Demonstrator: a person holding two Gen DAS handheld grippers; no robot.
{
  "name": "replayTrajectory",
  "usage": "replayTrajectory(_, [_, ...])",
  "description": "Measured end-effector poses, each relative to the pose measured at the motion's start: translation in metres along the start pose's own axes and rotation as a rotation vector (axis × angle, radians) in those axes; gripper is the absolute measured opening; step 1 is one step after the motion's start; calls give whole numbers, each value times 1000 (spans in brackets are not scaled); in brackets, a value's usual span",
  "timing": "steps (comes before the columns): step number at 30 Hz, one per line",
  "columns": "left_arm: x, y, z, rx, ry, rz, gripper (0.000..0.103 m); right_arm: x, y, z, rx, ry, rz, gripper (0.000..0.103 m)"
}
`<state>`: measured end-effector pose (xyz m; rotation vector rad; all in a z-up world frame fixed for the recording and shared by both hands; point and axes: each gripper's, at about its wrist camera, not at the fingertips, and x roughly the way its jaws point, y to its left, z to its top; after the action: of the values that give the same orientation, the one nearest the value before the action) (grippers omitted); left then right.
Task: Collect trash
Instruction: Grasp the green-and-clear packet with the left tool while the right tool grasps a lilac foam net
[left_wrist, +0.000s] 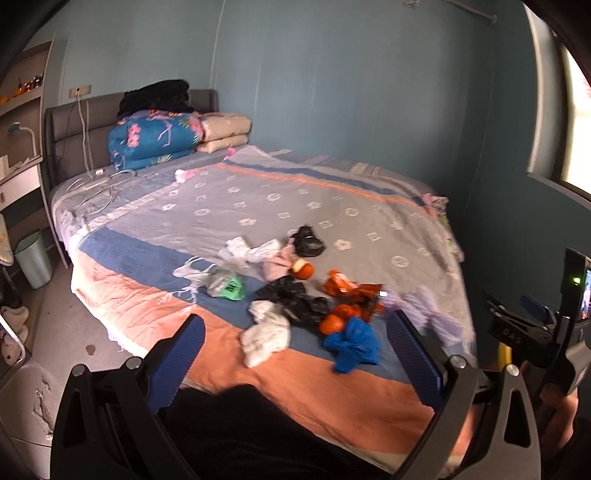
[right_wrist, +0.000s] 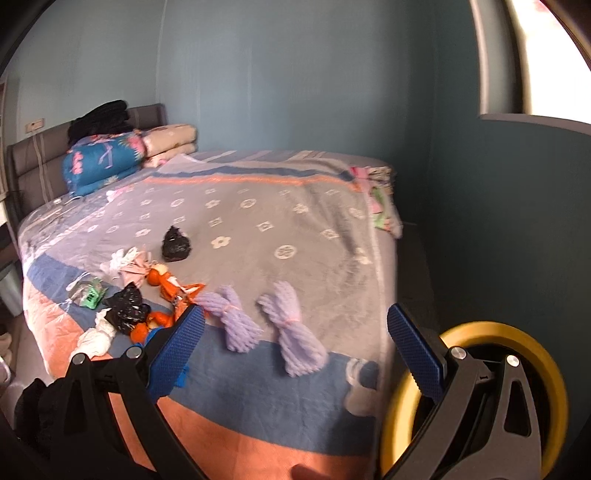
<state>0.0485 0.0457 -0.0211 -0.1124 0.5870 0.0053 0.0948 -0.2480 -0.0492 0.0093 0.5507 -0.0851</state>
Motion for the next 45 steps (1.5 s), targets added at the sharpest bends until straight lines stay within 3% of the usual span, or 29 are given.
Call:
replayTrajectory(4, [38, 26, 15, 5, 70, 61, 95, 33, 3, 6, -31, 61, 6, 95])
replayTrajectory(8, [75, 51, 30, 26, 91, 115, 95, 67, 2, 11, -57, 119, -5, 95])
replayTrajectory(16, [155, 92, 47, -3, 185, 121, 95, 145, 4, 17, -71, 273, -49, 95])
replayTrajectory(25, [221, 112, 53, 7, 250, 120, 95, 201, 2, 17, -24, 427, -50, 95])
replayTrajectory(34, [270, 108, 48, 34, 288, 101, 95, 225, 8, 8, -30, 486, -59, 95])
replayTrajectory(39, [283, 103, 41, 30, 290, 74, 75, 231, 8, 3, -36, 496, -79, 90])
replayTrajectory(41, [286, 103, 39, 16, 290, 49, 70, 233, 6, 2, -30, 502, -87, 81])
replayTrajectory(43, [290, 100, 36, 29, 292, 56, 49, 235, 4, 2, -16, 506, -83, 72])
replayTrajectory(44, [291, 98, 34, 35, 293, 56, 45, 235, 3, 2, -13, 507, -83, 67])
replayTrajectory(45, [292, 97, 33, 34, 295, 44, 42, 236, 4, 2, -20, 511, -84, 55])
